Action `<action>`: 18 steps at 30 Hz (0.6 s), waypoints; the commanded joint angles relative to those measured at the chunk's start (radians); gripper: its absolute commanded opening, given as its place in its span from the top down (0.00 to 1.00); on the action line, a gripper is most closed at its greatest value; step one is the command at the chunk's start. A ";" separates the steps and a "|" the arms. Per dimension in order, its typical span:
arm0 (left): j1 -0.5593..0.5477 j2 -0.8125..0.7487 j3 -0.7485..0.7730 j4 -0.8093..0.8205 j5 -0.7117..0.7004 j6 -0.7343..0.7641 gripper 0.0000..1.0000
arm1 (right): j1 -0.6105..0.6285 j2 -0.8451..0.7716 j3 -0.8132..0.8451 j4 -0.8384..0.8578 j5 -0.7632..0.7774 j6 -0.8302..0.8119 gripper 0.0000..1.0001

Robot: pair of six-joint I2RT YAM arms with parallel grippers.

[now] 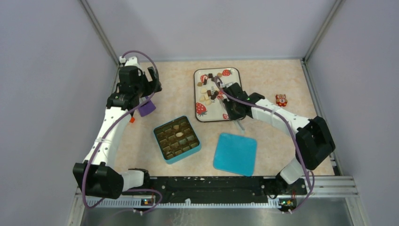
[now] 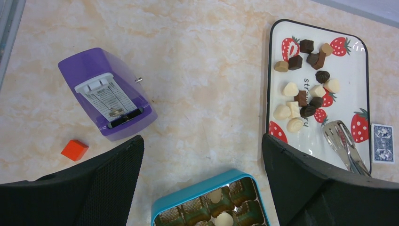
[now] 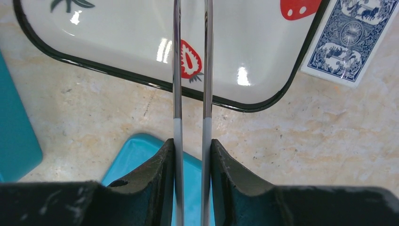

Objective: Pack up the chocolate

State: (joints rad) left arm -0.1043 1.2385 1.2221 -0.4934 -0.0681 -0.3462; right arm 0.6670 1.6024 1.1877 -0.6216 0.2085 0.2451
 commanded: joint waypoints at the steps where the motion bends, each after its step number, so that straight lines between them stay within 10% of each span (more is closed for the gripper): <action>1: 0.006 -0.038 -0.010 0.026 -0.001 -0.002 0.01 | 0.011 -0.099 0.079 -0.021 -0.032 0.006 0.84; 18: 0.006 -0.025 0.010 0.016 -0.001 0.004 0.01 | 0.137 -0.229 0.099 -0.086 -0.228 -0.110 0.84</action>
State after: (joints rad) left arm -0.1043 1.2385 1.2205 -0.4934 -0.0685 -0.3454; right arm 0.7231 1.4574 1.2400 -0.7227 0.0750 0.2089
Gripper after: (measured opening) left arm 0.987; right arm 0.286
